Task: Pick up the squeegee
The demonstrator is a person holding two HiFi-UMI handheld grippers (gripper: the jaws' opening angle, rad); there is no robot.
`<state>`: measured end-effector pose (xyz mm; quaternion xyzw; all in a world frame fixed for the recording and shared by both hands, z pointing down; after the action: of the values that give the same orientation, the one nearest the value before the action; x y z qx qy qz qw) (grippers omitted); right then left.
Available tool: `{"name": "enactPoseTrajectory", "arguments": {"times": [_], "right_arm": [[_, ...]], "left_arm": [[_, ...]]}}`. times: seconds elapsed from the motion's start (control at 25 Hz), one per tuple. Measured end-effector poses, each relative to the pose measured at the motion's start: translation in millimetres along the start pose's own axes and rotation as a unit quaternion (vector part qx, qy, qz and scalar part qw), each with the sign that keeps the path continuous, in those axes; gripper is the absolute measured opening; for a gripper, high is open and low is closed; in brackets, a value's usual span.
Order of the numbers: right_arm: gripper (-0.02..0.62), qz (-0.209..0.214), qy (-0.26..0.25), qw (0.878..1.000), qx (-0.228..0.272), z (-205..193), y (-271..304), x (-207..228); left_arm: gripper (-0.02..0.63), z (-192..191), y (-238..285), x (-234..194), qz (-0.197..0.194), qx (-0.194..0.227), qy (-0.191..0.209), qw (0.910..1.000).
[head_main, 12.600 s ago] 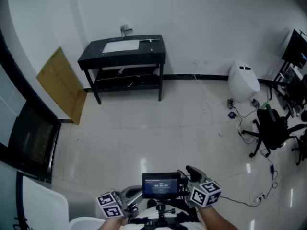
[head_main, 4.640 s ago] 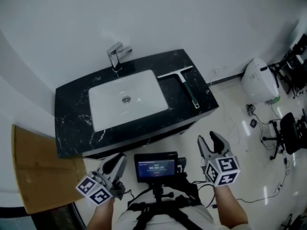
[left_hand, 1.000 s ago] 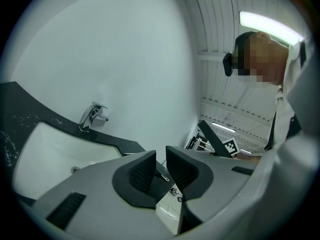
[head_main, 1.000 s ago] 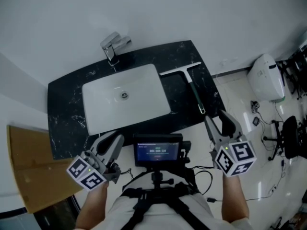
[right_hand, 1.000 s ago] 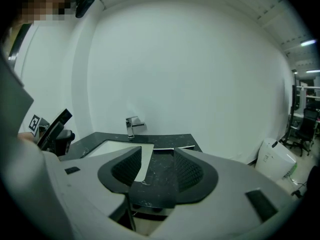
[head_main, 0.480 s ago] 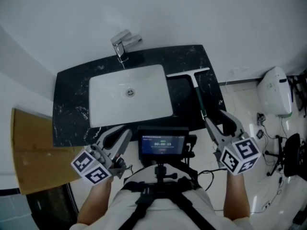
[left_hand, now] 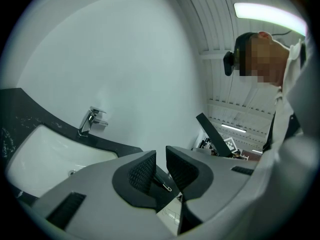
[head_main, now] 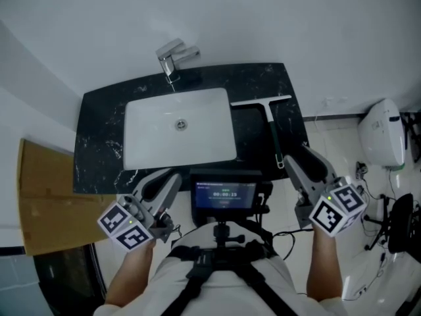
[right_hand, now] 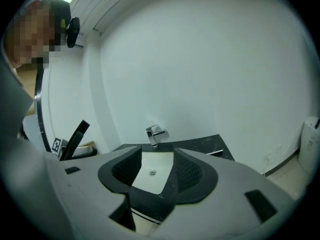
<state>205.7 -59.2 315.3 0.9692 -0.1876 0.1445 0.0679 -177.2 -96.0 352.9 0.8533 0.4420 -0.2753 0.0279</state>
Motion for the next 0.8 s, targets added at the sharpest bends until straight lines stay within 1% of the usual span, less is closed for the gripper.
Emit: {"name": "enactPoseTrajectory", "arguments": {"times": [0.08, 0.16, 0.24, 0.48, 0.56, 0.64, 0.72, 0.8], "right_arm": [[0.199, 0.01, -0.027, 0.999, -0.015, -1, 0, -1], [0.199, 0.004, -0.06, 0.998, -0.033, -2, 1, 0], [0.199, -0.006, -0.077, 0.996, -0.036, -2, 1, 2], [0.199, -0.035, -0.09, 0.995, -0.004, 7, -7, 8], [0.199, -0.038, -0.088, 0.995, 0.009, 11, -10, 7], [0.199, -0.034, -0.076, 0.996, 0.02, 15, -13, 8], [0.199, -0.033, -0.064, 0.997, 0.023, 18, -15, 8], [0.199, -0.037, -0.066, 0.997, 0.019, 21, -17, 7]], "left_arm": [[0.057, -1, 2, 2, 0.0, -0.001, 0.001, 1.0], [0.057, -2, 5, 4, -0.002, -0.001, 0.003, 1.0], [0.057, -2, 7, 6, -0.003, -0.001, 0.004, 1.0], [0.057, -4, 10, 11, -0.004, -0.001, 0.007, 1.0], [0.057, -4, 11, 13, -0.005, -0.001, 0.007, 1.0], [0.057, -5, 13, 15, -0.006, -0.002, 0.008, 0.9999], [0.057, -5, 14, 17, -0.008, -0.003, 0.008, 0.9999], [0.057, -5, 14, 20, -0.009, -0.003, 0.009, 0.9999]]}}
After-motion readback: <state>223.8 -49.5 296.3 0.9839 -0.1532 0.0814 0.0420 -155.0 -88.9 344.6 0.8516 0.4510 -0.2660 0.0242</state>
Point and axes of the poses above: the fingertips, and each gripper's own axes: y forward along the fingers, x to its right, z out of its top, the point moved 10 cm from there along -y, backward along the fingers, and after that the axes turned 13 degrees about x, right-handed, at the moved point
